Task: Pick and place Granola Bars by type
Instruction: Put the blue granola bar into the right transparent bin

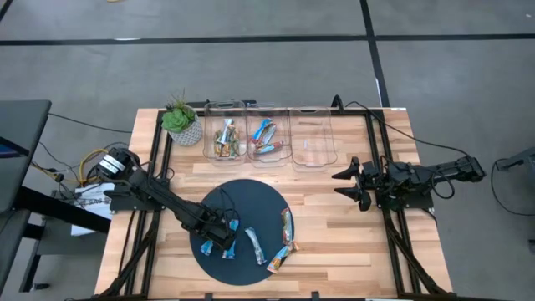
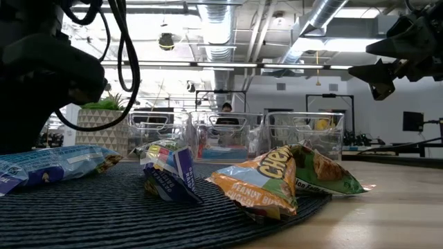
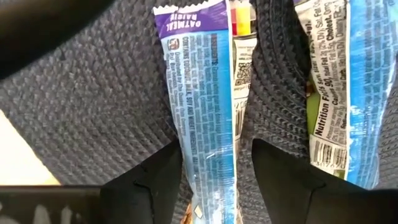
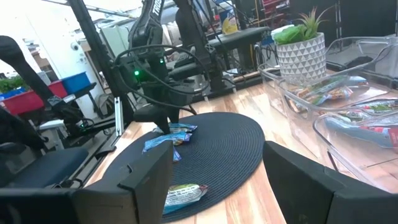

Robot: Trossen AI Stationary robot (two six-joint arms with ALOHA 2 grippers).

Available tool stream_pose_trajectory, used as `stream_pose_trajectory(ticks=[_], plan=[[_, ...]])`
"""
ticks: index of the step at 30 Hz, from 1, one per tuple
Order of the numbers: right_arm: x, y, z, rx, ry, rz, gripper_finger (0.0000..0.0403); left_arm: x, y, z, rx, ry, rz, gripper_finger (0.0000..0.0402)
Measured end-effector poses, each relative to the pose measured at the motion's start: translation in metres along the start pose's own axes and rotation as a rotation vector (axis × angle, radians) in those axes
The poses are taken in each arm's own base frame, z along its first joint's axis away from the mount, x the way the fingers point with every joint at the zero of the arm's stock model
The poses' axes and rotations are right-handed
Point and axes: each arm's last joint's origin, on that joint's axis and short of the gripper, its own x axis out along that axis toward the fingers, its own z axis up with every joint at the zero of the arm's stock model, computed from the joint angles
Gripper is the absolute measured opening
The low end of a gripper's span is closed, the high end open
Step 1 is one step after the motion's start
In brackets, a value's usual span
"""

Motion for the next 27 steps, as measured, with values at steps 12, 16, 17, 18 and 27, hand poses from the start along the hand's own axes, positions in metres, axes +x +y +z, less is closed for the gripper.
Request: stream_pose_trajectory(ticks=[12,16,17,18,27], plan=[[0.0,0.0,0.0,0.0,0.0,0.001,0.0244,0.0,0.0,0.001,0.036,-0.013,0.0,0.0105],[0.0,0.0,0.0,0.0,0.001,0.0,0.0244,0.0,0.0,0.002,0.042,-0.014,-0.001,0.0081],[0.0,0.0,0.0,0.0,0.001,0.0,0.0244,0.0,0.0,0.002,0.04,-0.014,-0.003,0.0076],[0.0,0.0,0.0,0.0,0.0,0.0,0.0244,0.0,-0.001,0.003,0.039,-0.014,-0.007,0.0072],[0.0,0.0,0.0,0.0,0.0,0.001,0.0244,-0.015,-0.01,0.007,0.03,-0.06,-0.167,0.0051]])
